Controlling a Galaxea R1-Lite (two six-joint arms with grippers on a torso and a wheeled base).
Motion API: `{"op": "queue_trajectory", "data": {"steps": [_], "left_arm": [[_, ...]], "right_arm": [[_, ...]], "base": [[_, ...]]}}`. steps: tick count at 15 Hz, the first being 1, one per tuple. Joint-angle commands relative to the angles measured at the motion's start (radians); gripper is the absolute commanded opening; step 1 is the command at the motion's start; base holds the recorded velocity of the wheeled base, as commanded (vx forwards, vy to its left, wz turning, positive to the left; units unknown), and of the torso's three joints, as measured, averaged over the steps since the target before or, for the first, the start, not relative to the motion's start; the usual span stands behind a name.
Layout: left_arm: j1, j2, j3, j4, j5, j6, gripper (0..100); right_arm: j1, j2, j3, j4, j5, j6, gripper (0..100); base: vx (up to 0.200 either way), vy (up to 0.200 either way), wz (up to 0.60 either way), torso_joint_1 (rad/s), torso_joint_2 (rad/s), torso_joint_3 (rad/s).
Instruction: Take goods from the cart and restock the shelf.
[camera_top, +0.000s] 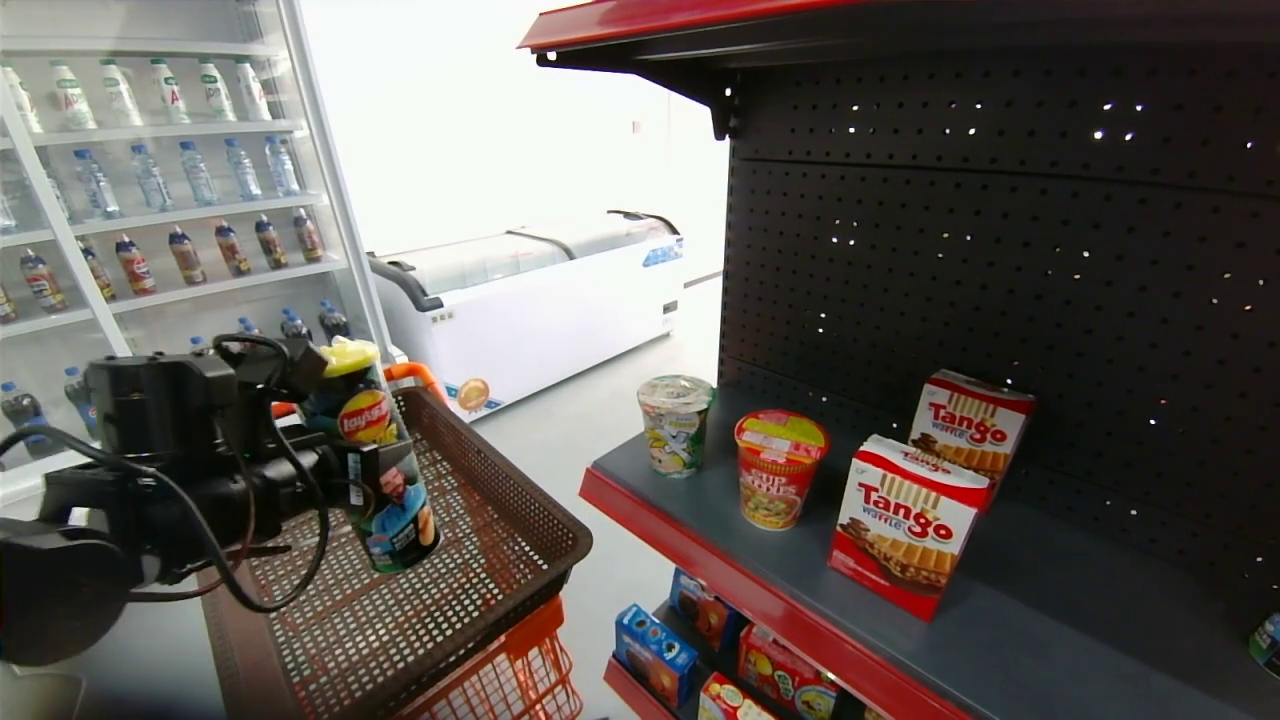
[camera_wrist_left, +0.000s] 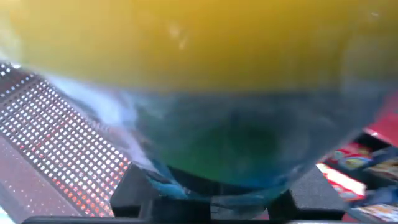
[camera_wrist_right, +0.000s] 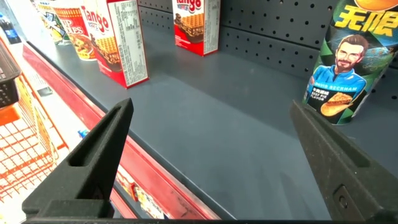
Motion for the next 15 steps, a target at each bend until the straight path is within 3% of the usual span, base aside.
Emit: {"op": "queue_trajectory", "data": {"steps": [1, 2, 3, 4, 6, 7, 8, 12, 14, 15], "left_arm": [[-0.041, -0.300, 0.104, 0.061, -0.022, -0.030, 0], [-0.042, -0.352, 0.109, 0.079, -0.031, -0.033, 0], [-0.044, -0.449, 0.107, 0.197, -0.062, -0.031, 0], [-0.050, -0.486, 0.103, 0.234, -0.069, -0.031, 0], [-0.073, -0.496, 0.097, 0.230, -0.101, -0.030, 0], [-0.091, -0.498, 0.103, 0.202, -0.229, -0.025, 0], [-0.094, -0.498, 0.103, 0.208, -0.250, -0.025, 0], [-0.196, -0.476, 0.106, 0.202, -0.287, -0.024, 0], [-0.274, -0.472, 0.075, 0.210, -0.385, -0.028, 0], [-0.277, -0.458, 0.070, 0.202, -0.419, -0.027, 0]], "right_arm": [[0.000, 0.002, 0.000, 0.000, 0.000, 0.000, 100], [0.000, 0.002, 0.000, 0.000, 0.000, 0.000, 100], [0.000, 0.002, 0.000, 0.000, 0.000, 0.000, 100], [0.000, 0.002, 0.000, 0.000, 0.000, 0.000, 100], [0.000, 0.002, 0.000, 0.000, 0.000, 0.000, 100], [0.000, 0.002, 0.000, 0.000, 0.000, 0.000, 100], [0.000, 0.002, 0.000, 0.000, 0.000, 0.000, 100], [0.000, 0.002, 0.000, 0.000, 0.000, 0.000, 100], [0.000, 0.002, 0.000, 0.000, 0.000, 0.000, 100], [0.000, 0.002, 0.000, 0.000, 0.000, 0.000, 100]], "base": [[0.000, 0.000, 0.00, 0.000, 0.00, 0.000], [0.000, 0.000, 0.00, 0.000, 0.00, 0.000], [0.000, 0.000, 0.00, 0.000, 0.00, 0.000], [0.000, 0.000, 0.00, 0.000, 0.00, 0.000], [0.000, 0.000, 0.00, 0.000, 0.00, 0.000], [0.000, 0.000, 0.00, 0.000, 0.00, 0.000], [0.000, 0.000, 0.00, 0.000, 0.00, 0.000], [0.000, 0.000, 0.00, 0.000, 0.00, 0.000], [0.000, 0.000, 0.00, 0.000, 0.00, 0.000], [0.000, 0.000, 0.00, 0.000, 0.00, 0.000]]}}
